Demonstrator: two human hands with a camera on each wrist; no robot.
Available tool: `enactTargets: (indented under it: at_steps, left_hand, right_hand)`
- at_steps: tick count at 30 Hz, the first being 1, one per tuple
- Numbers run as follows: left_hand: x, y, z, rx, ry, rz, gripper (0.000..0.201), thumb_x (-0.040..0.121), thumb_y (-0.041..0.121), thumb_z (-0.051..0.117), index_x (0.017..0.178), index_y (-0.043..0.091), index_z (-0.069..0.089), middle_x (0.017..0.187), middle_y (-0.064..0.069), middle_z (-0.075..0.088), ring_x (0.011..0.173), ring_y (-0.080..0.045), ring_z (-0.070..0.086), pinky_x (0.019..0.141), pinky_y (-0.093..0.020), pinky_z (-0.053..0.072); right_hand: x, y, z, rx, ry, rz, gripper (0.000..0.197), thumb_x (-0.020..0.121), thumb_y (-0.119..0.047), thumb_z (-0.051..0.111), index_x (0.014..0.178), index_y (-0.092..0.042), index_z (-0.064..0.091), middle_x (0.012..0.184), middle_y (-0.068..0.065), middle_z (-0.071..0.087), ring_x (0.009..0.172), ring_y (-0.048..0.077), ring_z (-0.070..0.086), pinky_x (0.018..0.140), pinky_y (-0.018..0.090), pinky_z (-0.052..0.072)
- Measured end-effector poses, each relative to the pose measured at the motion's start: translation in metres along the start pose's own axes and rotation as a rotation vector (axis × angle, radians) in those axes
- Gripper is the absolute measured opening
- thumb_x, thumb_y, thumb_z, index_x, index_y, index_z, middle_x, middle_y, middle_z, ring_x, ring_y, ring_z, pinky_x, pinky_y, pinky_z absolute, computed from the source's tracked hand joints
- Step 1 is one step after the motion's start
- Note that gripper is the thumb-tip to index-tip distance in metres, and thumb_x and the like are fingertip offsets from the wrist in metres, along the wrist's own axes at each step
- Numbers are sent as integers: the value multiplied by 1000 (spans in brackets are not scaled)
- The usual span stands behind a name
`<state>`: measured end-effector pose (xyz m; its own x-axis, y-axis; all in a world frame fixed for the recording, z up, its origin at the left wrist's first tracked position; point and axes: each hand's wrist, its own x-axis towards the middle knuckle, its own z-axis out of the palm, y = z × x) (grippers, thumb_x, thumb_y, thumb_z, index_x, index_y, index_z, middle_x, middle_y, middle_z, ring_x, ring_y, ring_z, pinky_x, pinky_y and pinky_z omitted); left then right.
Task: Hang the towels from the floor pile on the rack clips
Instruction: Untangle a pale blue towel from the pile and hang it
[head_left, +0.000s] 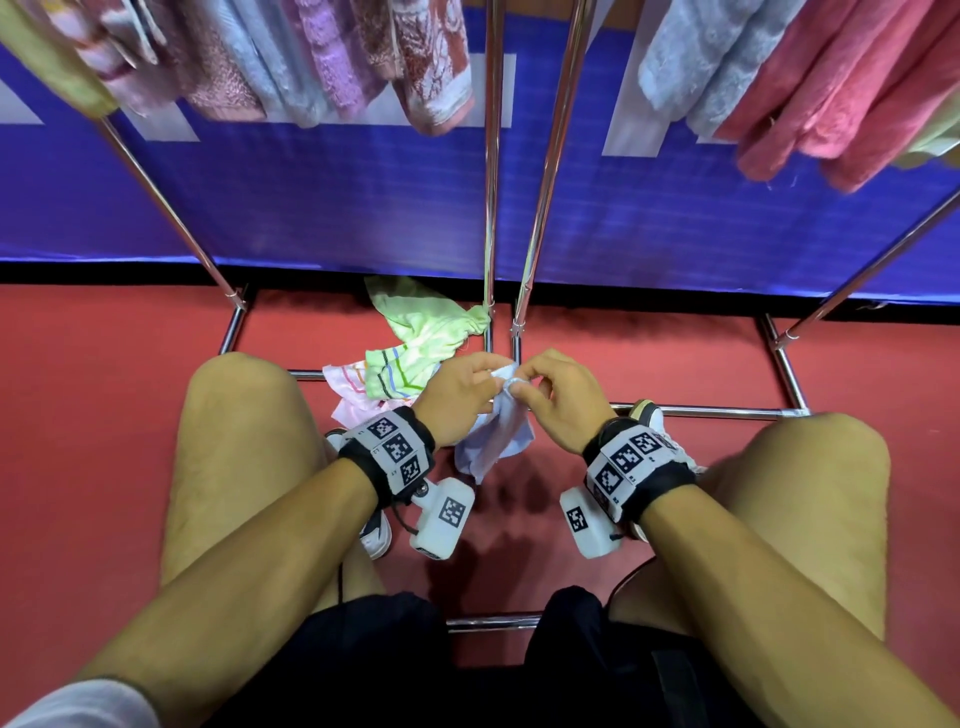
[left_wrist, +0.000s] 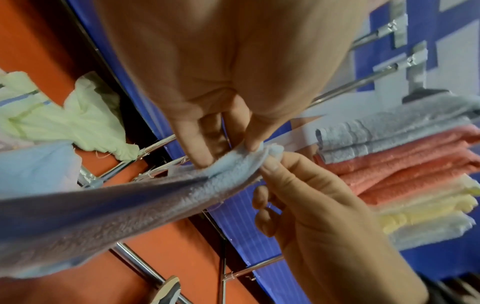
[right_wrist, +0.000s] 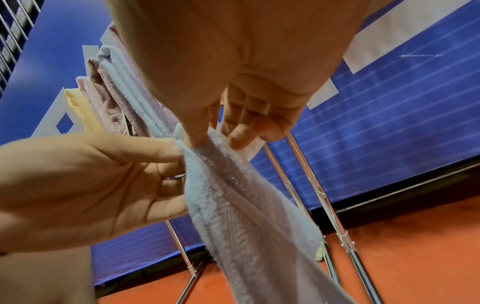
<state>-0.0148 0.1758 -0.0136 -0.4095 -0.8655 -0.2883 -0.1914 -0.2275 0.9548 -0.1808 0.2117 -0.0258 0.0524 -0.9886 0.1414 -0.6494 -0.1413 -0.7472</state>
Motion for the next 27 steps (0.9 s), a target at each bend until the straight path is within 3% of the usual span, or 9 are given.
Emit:
enactTargets:
  at_steps: [1, 4, 9, 11, 13, 16, 20, 23, 27]
  left_hand:
    - [0, -2, 0, 54, 11, 19, 20, 81, 20, 59, 99, 22, 66, 82, -4, 65, 83, -21, 60, 89, -51, 52]
    - [-2, -7, 1, 138, 41, 59, 11, 80, 25, 61, 90, 24, 65, 81, -27, 66, 75, -27, 61, 82, -59, 51]
    - [-1, 4, 2, -28, 113, 37, 20, 72, 17, 71, 83, 1, 69, 77, -22, 63, 73, -29, 60, 77, -52, 54]
    - [-2, 3, 2, -52, 91, 23, 23, 74, 14, 71, 87, -4, 70, 82, -29, 66, 76, -31, 62, 80, -50, 54]
    - [-2, 2, 2, -66, 88, 12, 19, 81, 10, 68, 92, -5, 70, 92, -36, 67, 81, -34, 65, 85, -56, 55]
    - [-3, 1, 1, -56, 73, 30, 18, 83, 14, 64, 91, 1, 72, 94, -34, 68, 84, -37, 68, 86, -55, 57]
    - [-2, -4, 1, 13, 68, 60, 15, 92, 3, 59, 87, 6, 73, 94, -33, 68, 82, -31, 67, 87, -57, 55]
    - [-4, -4, 1, 33, 61, 56, 13, 80, 21, 72, 87, 11, 76, 88, -22, 73, 83, -24, 69, 87, -47, 58]
    - [-2, -8, -1, 51, 68, 57, 10, 76, 11, 83, 83, 10, 76, 81, -11, 76, 79, -19, 72, 83, -37, 59]
  right_hand:
    - [-1, 0, -1, -15, -8, 10, 9, 88, -16, 69, 81, -10, 65, 77, -12, 50, 62, -7, 43, 64, 6, 31]
    - [-3, 3, -4, -64, -15, 40, 12, 90, -19, 66, 79, -15, 61, 70, -12, 53, 60, -6, 45, 60, 7, 30]
    - [-6, 2, -4, -14, -62, 92, 20, 94, -23, 62, 78, -24, 50, 59, -14, 50, 56, 0, 48, 58, 9, 34]
    - [-6, 1, -1, 8, -81, 100, 21, 94, -28, 62, 76, -26, 51, 58, -12, 51, 55, 2, 47, 57, 11, 35]
    - [-5, 1, 0, 27, -79, 128, 23, 93, -30, 63, 73, -29, 52, 57, -11, 53, 54, 3, 47, 56, 12, 36]
    - [-4, 2, -2, 46, -67, 171, 23, 92, -31, 65, 72, -27, 55, 56, -9, 54, 52, 4, 47, 54, 13, 37]
    - [-3, 3, -4, 36, -78, 179, 21, 89, -29, 69, 73, -20, 60, 57, -5, 55, 54, 12, 45, 56, 19, 40]
    - [-2, 3, -5, 53, -88, 183, 22, 89, -32, 70, 72, -19, 63, 57, 4, 60, 52, 11, 46, 55, 22, 43]
    - [-4, 2, -6, 35, -109, 152, 25, 88, -35, 72, 75, -13, 69, 61, 12, 63, 55, 13, 44, 54, 18, 41]
